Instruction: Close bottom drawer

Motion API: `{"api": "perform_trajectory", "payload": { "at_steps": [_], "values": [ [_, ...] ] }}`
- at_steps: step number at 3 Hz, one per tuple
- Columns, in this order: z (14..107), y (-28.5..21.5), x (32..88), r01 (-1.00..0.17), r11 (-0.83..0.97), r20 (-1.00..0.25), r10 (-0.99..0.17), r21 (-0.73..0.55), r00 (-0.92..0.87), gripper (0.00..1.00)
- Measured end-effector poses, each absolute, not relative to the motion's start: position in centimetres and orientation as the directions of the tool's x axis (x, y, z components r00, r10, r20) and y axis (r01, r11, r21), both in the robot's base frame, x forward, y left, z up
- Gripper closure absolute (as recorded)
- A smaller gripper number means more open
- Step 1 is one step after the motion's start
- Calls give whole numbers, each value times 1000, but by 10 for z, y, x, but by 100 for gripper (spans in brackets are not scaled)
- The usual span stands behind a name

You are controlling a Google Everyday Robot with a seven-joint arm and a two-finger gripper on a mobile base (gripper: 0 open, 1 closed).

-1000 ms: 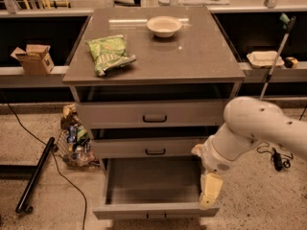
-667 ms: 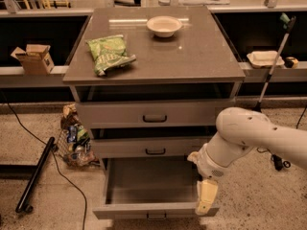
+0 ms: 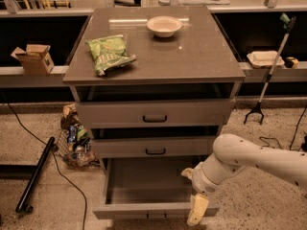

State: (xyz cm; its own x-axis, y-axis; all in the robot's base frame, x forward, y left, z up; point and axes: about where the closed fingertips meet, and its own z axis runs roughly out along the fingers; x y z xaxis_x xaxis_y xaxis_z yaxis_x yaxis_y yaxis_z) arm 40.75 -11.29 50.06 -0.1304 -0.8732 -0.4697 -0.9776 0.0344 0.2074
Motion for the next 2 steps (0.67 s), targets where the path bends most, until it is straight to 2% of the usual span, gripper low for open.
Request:
{"api": "perform_trajectory", "payload": {
  "at_steps": [2],
  "values": [
    [482, -113, 411, -977, 16, -456, -882, 214, -114, 0]
  ]
}}
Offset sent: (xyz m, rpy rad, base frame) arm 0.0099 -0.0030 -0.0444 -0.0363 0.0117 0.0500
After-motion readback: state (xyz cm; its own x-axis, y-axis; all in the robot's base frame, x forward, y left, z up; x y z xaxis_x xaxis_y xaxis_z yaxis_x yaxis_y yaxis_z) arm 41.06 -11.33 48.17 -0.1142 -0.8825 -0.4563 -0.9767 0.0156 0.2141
